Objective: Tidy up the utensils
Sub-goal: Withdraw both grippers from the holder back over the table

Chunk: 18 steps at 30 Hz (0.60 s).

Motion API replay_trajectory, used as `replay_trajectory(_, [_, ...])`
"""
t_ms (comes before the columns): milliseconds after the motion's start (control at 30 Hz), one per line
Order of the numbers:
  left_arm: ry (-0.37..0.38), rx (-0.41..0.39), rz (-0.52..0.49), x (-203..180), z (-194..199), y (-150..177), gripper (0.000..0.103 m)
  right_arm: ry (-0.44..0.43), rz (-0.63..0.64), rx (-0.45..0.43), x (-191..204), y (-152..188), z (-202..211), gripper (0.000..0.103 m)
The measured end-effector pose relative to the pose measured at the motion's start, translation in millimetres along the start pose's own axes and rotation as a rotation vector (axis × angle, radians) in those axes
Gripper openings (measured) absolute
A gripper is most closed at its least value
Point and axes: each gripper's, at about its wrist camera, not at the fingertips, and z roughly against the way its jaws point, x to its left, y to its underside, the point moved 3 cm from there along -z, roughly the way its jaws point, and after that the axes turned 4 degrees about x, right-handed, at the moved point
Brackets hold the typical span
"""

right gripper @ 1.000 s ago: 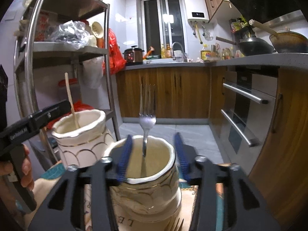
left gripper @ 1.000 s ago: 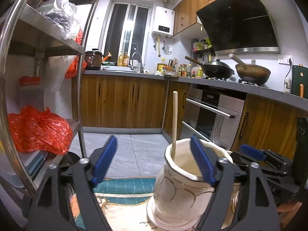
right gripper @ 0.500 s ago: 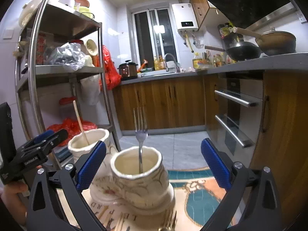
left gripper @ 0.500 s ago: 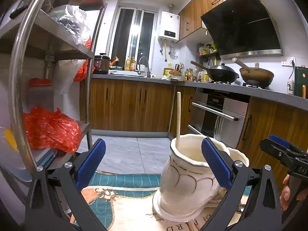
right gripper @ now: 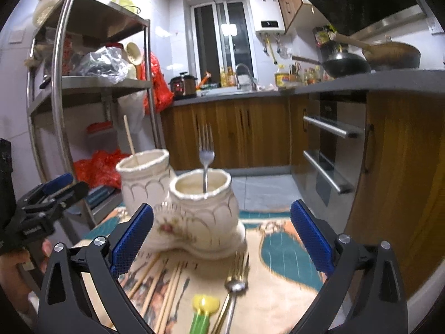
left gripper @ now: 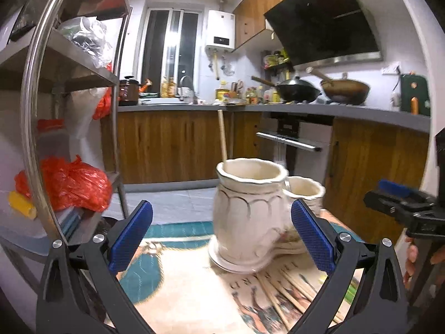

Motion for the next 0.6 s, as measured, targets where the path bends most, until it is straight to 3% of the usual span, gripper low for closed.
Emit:
replay_trajectory(333, [0.041, 0.057, -0.089, -16, 42, 14, 0.098, -0.005, -0.039, 0.132, -17, 28, 23, 0.098])
replay_trajectory(600, [0.093, 0.195, -0.07, -22, 51, 34, 0.098, 0.032, 0.029, 0.183, -17, 49, 41, 0.098])
